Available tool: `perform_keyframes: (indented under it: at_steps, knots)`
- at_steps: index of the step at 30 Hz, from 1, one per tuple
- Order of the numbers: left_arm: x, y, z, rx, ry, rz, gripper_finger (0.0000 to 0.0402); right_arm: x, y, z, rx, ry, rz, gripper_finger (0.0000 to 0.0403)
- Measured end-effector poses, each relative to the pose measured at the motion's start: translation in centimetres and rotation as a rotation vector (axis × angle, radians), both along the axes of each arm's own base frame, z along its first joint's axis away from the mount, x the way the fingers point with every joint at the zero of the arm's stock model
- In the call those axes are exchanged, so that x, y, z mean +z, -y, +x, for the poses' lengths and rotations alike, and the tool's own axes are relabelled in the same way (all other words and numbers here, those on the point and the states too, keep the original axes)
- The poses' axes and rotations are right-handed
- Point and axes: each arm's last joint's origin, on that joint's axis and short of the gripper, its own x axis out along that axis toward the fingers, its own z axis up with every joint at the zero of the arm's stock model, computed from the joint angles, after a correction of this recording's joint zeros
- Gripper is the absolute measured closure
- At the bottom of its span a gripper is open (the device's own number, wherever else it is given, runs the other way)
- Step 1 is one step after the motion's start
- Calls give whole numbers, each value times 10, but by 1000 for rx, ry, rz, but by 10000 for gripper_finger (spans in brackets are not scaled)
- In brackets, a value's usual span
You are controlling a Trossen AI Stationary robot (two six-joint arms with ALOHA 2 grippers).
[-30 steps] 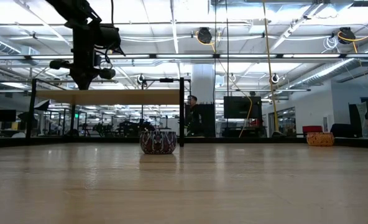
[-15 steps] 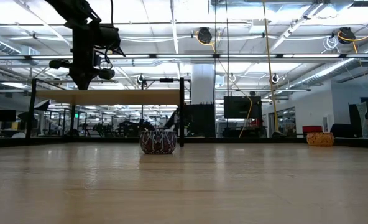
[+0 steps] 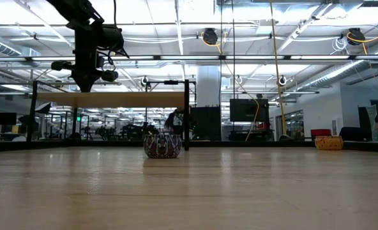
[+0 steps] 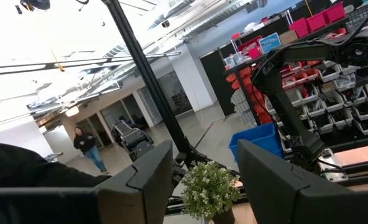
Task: Pick & Place candle stick holders
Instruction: Put the top gold candle holder on the shelf
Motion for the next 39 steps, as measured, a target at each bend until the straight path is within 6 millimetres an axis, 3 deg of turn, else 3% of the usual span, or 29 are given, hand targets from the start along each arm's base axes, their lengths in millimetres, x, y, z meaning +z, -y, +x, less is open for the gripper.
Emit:
perform_keyframes:
  at_steps: [39]
  knots:
    - [0, -7, -3, 6, 7, 18, 401, 0, 0, 0, 0, 0, -1, 225]
